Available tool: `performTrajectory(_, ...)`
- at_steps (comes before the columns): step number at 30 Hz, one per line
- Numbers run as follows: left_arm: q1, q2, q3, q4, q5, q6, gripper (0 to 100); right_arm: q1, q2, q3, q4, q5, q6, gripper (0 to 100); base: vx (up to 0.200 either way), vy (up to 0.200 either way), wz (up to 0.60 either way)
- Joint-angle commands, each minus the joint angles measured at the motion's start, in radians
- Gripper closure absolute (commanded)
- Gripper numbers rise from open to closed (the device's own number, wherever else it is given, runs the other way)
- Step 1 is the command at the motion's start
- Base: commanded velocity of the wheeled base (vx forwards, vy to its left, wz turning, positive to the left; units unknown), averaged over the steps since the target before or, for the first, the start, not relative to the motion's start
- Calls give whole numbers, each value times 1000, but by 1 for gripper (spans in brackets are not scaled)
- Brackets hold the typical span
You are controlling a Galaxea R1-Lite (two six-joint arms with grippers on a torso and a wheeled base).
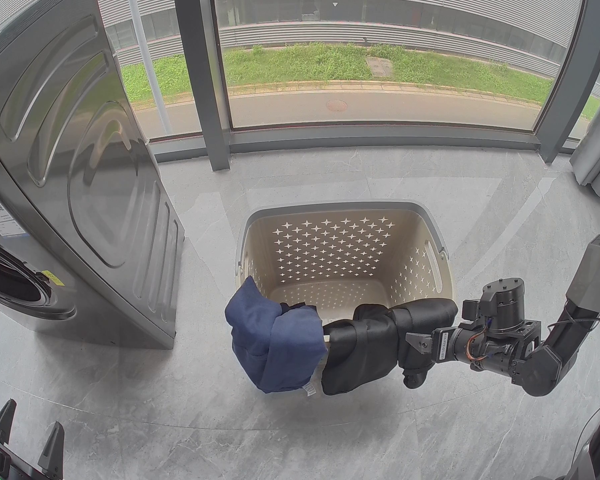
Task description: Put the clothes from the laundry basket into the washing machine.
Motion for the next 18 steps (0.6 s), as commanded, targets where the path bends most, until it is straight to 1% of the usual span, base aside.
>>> performTrajectory(1, 0, -18, 18, 0, 1, 0, 0, 1, 18, -13, -1, 0, -1, 0, 0, 0, 0)
performTrajectory(3, 0, -18, 18, 0, 1, 0, 0, 1, 22, -19, -1, 0, 1, 0, 0, 0, 0)
performTrajectory(4, 0, -18, 18, 0, 1, 0, 0, 3, 24, -20, -1, 2, 6, 100, 0, 0, 0)
performTrajectory(5, 0, -18, 18, 0, 1, 0, 0, 3, 24, -20, -1, 2, 6, 100, 0, 0, 0)
performTrajectory(6, 0, -18, 18, 0, 1, 0, 0, 9, 24, -22, -1, 0, 19, 100, 0, 0, 0)
performTrajectory(9, 0, -18, 18, 0, 1, 0, 0, 23, 22, -27, -1, 2, 38, 100, 0, 0, 0)
performTrajectory(18, 0, -18, 18, 0, 1, 0, 0, 59, -1, -10, 1, 0, 45, 100, 0, 0, 0)
